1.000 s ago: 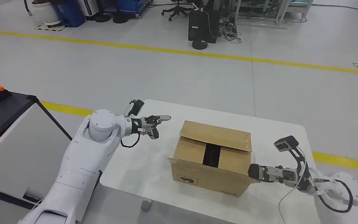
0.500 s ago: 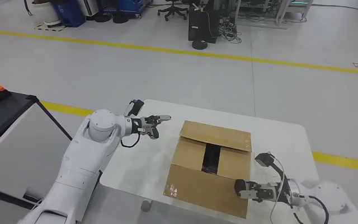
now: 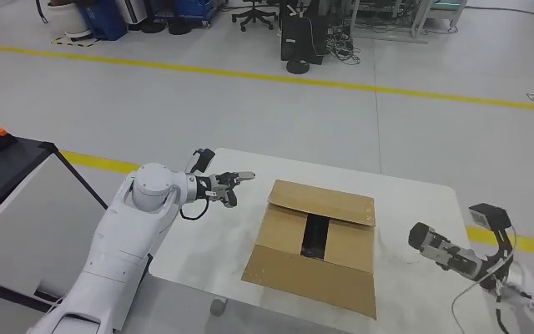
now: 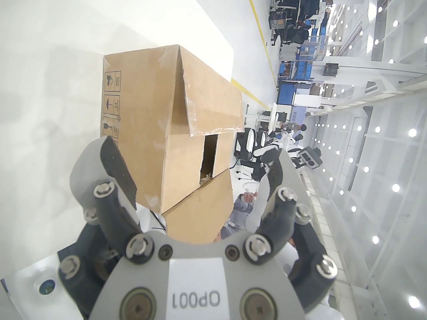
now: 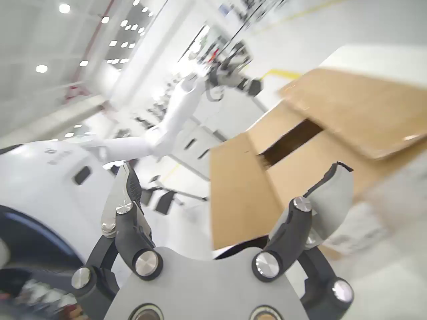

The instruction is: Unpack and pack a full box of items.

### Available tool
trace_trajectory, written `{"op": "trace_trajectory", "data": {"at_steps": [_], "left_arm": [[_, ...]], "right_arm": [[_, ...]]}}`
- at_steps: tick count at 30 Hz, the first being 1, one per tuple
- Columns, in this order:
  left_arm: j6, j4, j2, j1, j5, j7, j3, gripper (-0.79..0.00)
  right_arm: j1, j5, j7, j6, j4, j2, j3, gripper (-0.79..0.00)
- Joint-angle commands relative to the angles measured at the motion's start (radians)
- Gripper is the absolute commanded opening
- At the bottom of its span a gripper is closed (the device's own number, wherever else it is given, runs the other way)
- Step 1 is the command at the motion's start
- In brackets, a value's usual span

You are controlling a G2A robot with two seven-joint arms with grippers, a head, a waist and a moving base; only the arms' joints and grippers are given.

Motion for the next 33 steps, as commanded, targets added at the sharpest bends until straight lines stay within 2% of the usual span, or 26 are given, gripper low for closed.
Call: {"op": "trace_trajectory", "data": {"at_steps": [1, 3, 6, 12, 16, 22, 26, 33], "left_arm": [[0.000, 0.000, 0.000, 0.000, 0.000, 0.000, 0.000, 0.000], [0.000, 0.000, 0.000, 0.000, 0.000, 0.000, 0.000, 0.000], [0.000, 0.000, 0.000, 0.000, 0.000, 0.000, 0.000, 0.000], [0.000, 0.000, 0.000, 0.000, 0.000, 0.000, 0.000, 0.000], [0.000, 0.000, 0.000, 0.000, 0.000, 0.000, 0.000, 0.000], [0.000, 0.000, 0.000, 0.000, 0.000, 0.000, 0.000, 0.000], [0.000, 0.000, 0.000, 0.000, 0.000, 0.000, 0.000, 0.000], [0.000, 0.000, 0.000, 0.000, 0.000, 0.000, 0.000, 0.000]], "right_arm": [[-0.008, -0.241, -0.160, -0.060, -0.006, -0.008, 0.047, 0.000], [-0.016, -0.477, -0.322, -0.045, -0.034, -0.023, 0.069, 0.000], [-0.037, -0.808, -0.564, 0.015, -0.087, -0.048, 0.035, 0.000], [-0.066, -1.325, -0.896, 0.131, -0.110, -0.077, -0.076, 0.000], [-0.071, -1.456, -1.019, 0.146, -0.082, -0.085, -0.116, 0.000], [-0.085, -1.552, -1.075, 0.158, -0.078, -0.089, -0.135, 0.000], [-0.081, -1.627, -1.101, 0.220, -0.094, -0.095, -0.161, 0.000], [-0.012, -1.612, -1.042, 0.294, -0.083, -0.106, -0.221, 0.000]]}}
